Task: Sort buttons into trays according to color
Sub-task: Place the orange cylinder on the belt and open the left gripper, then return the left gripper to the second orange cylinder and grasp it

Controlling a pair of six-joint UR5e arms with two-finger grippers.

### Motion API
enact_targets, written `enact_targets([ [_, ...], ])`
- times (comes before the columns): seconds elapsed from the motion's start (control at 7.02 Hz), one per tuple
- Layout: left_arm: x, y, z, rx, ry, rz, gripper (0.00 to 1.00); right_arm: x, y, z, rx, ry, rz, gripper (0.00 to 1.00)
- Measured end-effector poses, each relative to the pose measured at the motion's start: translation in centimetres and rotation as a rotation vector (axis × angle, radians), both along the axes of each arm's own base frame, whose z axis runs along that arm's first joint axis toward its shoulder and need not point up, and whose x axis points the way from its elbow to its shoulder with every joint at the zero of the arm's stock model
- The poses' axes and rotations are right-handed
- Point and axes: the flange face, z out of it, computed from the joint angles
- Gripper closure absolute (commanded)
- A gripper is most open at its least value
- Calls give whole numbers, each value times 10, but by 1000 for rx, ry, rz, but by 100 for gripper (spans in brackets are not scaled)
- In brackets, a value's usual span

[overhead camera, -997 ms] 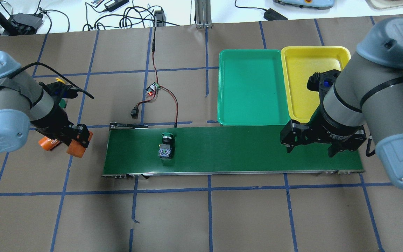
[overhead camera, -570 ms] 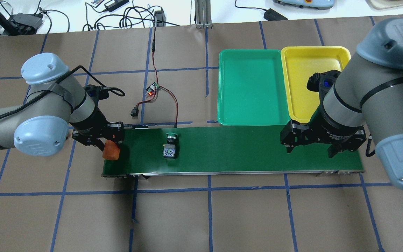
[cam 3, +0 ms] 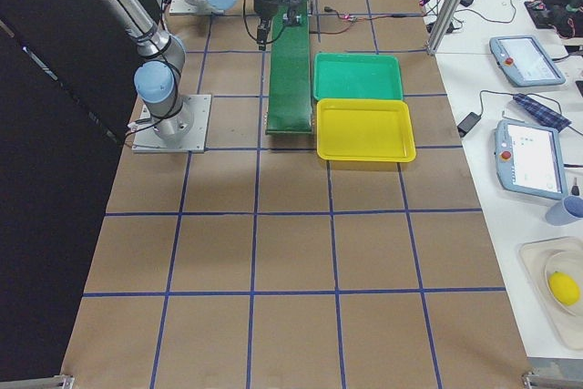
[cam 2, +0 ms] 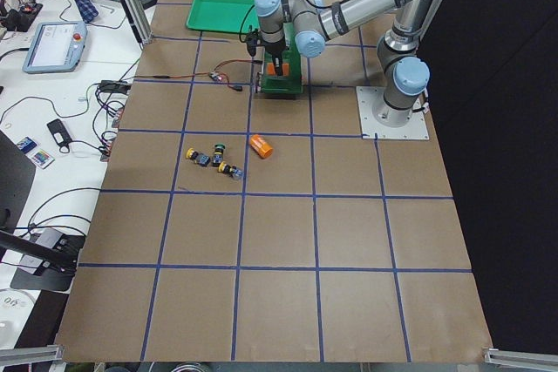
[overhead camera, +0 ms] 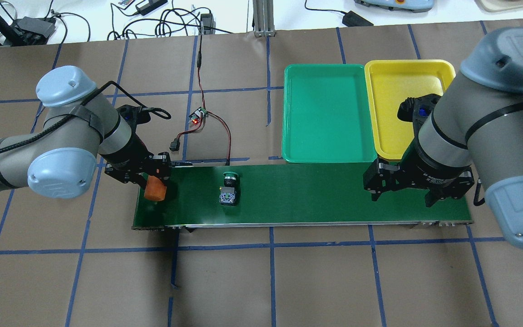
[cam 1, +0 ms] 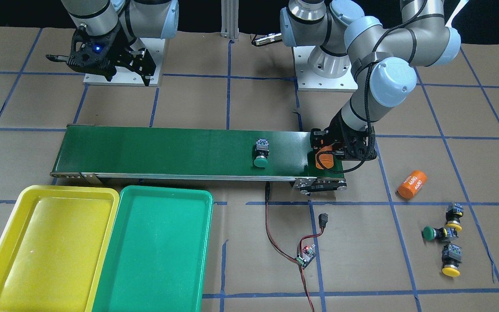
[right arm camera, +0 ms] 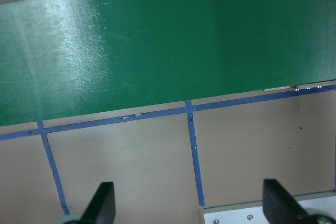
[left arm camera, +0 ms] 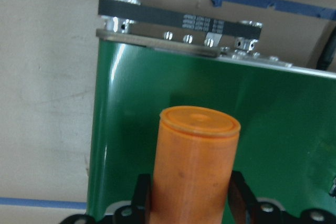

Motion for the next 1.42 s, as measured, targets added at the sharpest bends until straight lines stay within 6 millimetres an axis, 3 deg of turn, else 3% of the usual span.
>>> enact_targets([
  [0.28, -21, 6, 3, -33, 4, -373, 100, 0, 1, -2, 4, 1, 0, 0],
  [0.57, -48, 21, -11, -6, -4, -692, 100, 0, 1, -3, 4, -1, 0, 0],
  [0.71, -50, 24, -13, 4, -21, -796, 34, 0, 1, -3, 3, -2, 0, 0],
  [0.85, -51, 26, -13, 9, -29, -844, 0, 0, 0, -2, 0, -4, 0, 0],
  [1.14, -54, 27, -13, 10, -36, -858, 0, 0, -9, -6, -23, -5, -1, 0],
  [1.42, -43, 23, 7, -16, -44, -831, 0, 1, -17, -1, -65, -8, -3, 0],
])
